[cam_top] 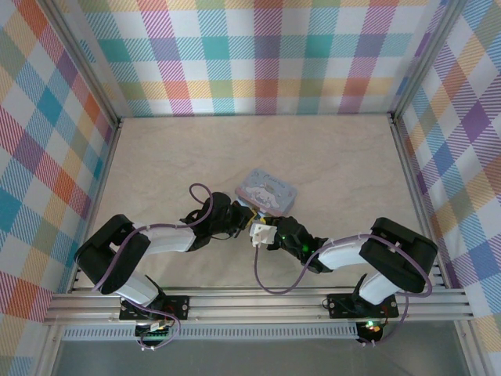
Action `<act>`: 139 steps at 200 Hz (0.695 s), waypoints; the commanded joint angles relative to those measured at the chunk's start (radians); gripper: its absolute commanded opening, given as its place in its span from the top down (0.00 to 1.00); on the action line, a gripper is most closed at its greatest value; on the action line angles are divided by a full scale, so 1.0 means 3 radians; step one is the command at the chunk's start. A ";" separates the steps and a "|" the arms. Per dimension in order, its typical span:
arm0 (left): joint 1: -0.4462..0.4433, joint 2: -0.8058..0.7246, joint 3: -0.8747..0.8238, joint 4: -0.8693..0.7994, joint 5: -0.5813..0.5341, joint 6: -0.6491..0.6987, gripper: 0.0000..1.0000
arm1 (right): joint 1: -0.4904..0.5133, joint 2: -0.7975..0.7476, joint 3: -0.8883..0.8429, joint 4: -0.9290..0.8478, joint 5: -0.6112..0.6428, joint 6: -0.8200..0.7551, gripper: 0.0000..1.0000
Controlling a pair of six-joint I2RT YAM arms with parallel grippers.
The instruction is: Unlock the padlock with the key
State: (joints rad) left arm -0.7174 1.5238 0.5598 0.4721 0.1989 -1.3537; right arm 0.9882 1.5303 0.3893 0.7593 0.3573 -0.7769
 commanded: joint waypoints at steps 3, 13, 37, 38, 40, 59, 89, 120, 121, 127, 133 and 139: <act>0.0020 -0.0007 0.0102 0.0111 0.0071 -0.0003 0.99 | 0.0006 0.0025 0.0125 0.0037 0.0145 0.0098 0.96; 0.0019 -0.0008 0.0103 0.0114 0.0069 -0.0009 0.99 | 0.0005 0.0018 0.0177 -0.0033 0.0181 0.0155 0.98; 0.0019 -0.0011 0.0108 0.0099 0.0073 -0.0012 0.99 | 0.0006 0.0007 0.0266 -0.0136 0.0213 0.0304 1.00; 0.0019 -0.0012 0.0108 0.0099 0.0073 -0.0010 0.99 | 0.0005 0.0005 0.0272 -0.0139 0.0211 0.0311 1.00; 0.0019 -0.0012 0.0108 0.0099 0.0071 -0.0012 0.99 | 0.0007 0.0003 0.0280 -0.0149 0.0214 0.0324 1.00; 0.0019 -0.0010 0.0113 0.0101 0.0074 -0.0018 1.00 | 0.0005 -0.0022 0.0367 -0.0297 0.0228 0.0510 1.00; 0.0014 -0.0012 0.0108 0.0102 0.0065 -0.0018 1.00 | 0.0006 -0.0118 0.0403 -0.0517 0.0215 0.0881 1.00; 0.0012 0.0008 0.0113 0.0105 0.0067 -0.0024 1.00 | 0.0007 -0.0182 0.0368 -0.0559 0.0203 0.1289 1.00; 0.0010 0.0008 0.0113 0.0104 0.0068 -0.0024 1.00 | 0.0008 -0.0182 0.0366 -0.0561 0.0204 0.1300 1.00; 0.0013 0.0014 0.0113 0.0108 0.0067 -0.0022 1.00 | 0.0007 -0.0187 0.0354 -0.0547 0.0196 0.1380 1.00; 0.0012 0.0019 0.0118 0.0105 0.0068 -0.0019 1.00 | 0.0004 -0.0187 0.0341 -0.0528 0.0181 0.1457 1.00; 0.0005 0.0019 0.0115 0.0105 0.0063 -0.0018 1.00 | 0.0004 -0.0182 0.0320 -0.0489 0.0171 0.1538 1.00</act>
State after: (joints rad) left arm -0.7090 1.5238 0.5739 0.4812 0.1928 -1.3605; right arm 0.9901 1.4990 0.4808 0.5800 0.3996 -0.4717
